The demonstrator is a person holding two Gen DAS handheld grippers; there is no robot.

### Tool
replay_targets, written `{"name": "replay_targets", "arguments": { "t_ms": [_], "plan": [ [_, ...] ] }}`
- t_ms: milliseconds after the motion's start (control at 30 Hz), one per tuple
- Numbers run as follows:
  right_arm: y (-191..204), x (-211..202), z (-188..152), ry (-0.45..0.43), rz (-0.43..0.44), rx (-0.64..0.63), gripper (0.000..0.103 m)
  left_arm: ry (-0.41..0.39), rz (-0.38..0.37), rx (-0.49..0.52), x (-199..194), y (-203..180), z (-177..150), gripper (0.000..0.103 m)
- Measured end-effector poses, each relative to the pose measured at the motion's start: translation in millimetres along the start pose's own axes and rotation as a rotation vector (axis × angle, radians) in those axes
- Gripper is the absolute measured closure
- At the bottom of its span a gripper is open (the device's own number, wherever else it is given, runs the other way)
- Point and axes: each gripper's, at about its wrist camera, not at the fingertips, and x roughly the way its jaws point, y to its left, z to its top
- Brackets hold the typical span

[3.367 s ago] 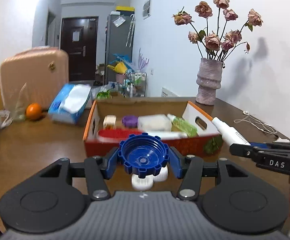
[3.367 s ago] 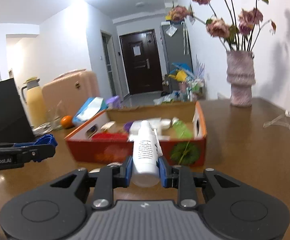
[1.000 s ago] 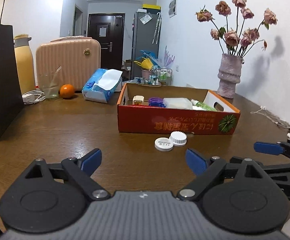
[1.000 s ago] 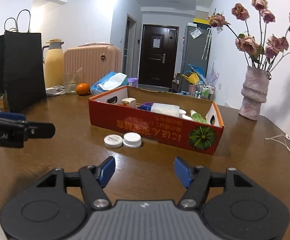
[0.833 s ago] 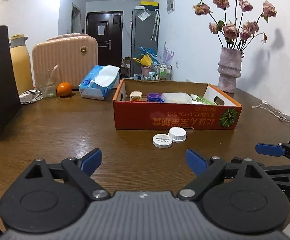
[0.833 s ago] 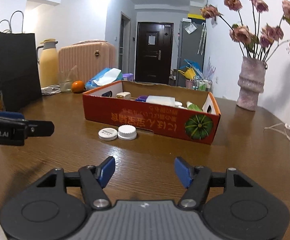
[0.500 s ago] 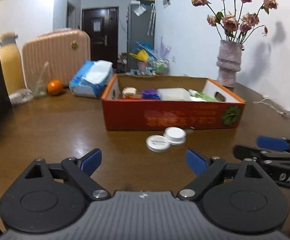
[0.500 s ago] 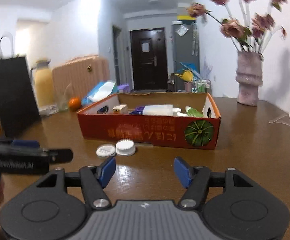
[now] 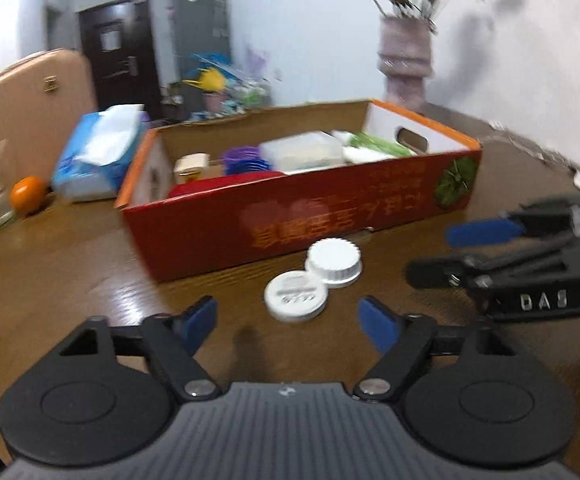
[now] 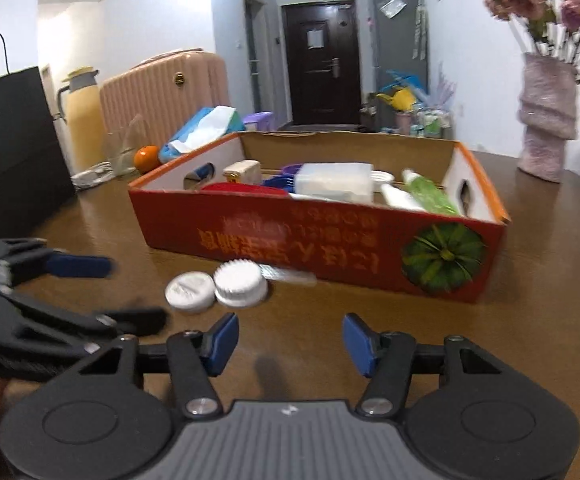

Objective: Organize rigid objects
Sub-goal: 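Grasp the flat white cap with the left tool while the right tool grasps the ridged white cap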

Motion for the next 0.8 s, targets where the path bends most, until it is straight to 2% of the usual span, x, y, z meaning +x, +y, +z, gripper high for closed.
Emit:
{"name": "replay_targets", "arguments": {
  "t_ms": [233,333,367,600,800],
  "plan": [
    [0.2,16.8,20.6,0.01,0.037,-0.034,0.051,0.042,-0.04,0.065,30.0,-1.4,10.1,0.044],
    [-0.8,23.3,24.2,0.023,0.06,-0.028,0.051,0.04,-0.056,0.06,34.9,1.6,10.9,0.055],
    [-0.6,25.9,25.4,0.027,0.066,-0.028,0.051,0.04,-0.061,0.054,34.5,2.9,10.5,0.063],
    [6.3,43.4,32.1,0.058,0.098,-0.035,0.051,0.018,-0.052,0.034,15.8,19.5,1.1,0.063],
    [23.8,61.1,31.8,0.1,0.071,-0.096,0.051,-0.02,0.01,-0.098,-8.1,46.6,-7.8,0.063]
  ]
}}
